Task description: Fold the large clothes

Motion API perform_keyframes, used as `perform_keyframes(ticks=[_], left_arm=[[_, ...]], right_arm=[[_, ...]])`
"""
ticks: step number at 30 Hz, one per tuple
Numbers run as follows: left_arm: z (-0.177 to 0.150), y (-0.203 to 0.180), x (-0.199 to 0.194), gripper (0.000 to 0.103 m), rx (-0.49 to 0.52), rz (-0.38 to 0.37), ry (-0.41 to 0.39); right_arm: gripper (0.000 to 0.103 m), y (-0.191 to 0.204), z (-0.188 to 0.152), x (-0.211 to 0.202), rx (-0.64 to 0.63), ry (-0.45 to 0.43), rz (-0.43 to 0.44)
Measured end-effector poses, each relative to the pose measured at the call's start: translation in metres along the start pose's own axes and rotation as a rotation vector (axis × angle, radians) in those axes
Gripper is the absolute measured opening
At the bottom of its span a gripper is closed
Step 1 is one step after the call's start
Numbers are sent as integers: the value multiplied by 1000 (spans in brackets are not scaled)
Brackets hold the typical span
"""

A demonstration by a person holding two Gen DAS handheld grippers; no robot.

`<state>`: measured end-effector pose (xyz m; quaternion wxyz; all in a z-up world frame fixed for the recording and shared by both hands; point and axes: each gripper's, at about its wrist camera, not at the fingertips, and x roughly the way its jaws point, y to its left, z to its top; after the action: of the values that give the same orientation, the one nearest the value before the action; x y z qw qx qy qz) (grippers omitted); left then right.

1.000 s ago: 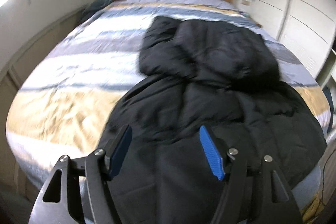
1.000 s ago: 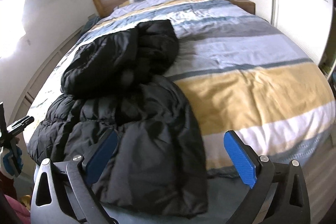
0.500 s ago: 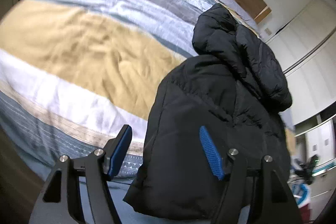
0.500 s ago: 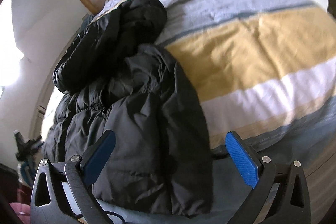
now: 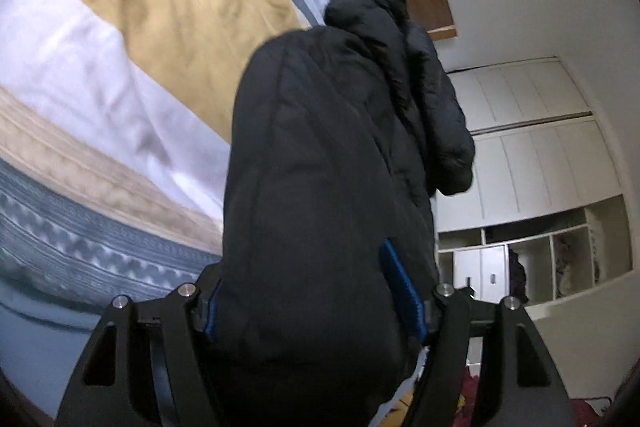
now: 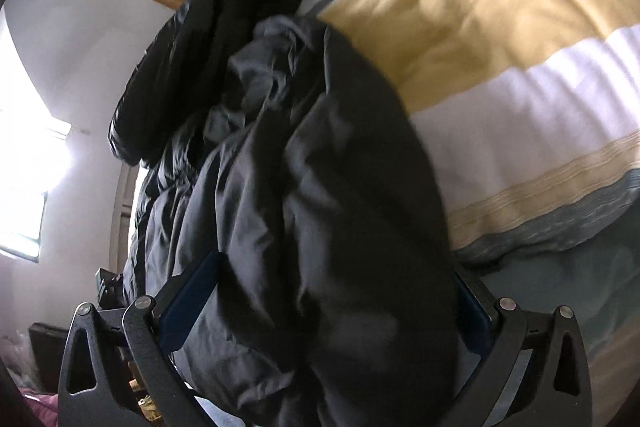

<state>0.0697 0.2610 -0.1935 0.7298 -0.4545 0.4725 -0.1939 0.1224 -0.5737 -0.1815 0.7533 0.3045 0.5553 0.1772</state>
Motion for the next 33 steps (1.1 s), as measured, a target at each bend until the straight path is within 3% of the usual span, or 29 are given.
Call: perform_keyframes(ticks=[5,7,10,12,14,15,16,18,24,29,33], left_arm=[[-4,-8,6,66,1,-26,13],[-8,-17,13,66,27,-2,20],[-13,-28,21,65,67,21,22],[-18,-38,30,64,93,37,33],[-22,-49,37,56,125,50,47],[-25,-55,41,44,139,43,57],[-27,-60,42,34,153,30,62],[-30,-75,39,23,198,13,55],[-24,-119,17,14,256,-80,-8],[-9,-162,-4,13,316,-150,-66],[21,-181,-15,13,277,-296,-125]], right_arm=[[103,8,-2,9,-13,27,56],[99,12,-4,7,-42,31,72],[78,19,-10,10,-60,46,96],[54,22,-12,10,-71,53,106],[40,29,-14,10,-93,61,127],[34,35,-15,12,-104,63,135],[31,42,-16,11,-126,65,148],[24,54,-16,8,-166,65,174],[19,91,-5,-13,-264,18,269],[18,116,17,-52,-303,-100,405],[18,123,42,-74,-269,-202,537]])
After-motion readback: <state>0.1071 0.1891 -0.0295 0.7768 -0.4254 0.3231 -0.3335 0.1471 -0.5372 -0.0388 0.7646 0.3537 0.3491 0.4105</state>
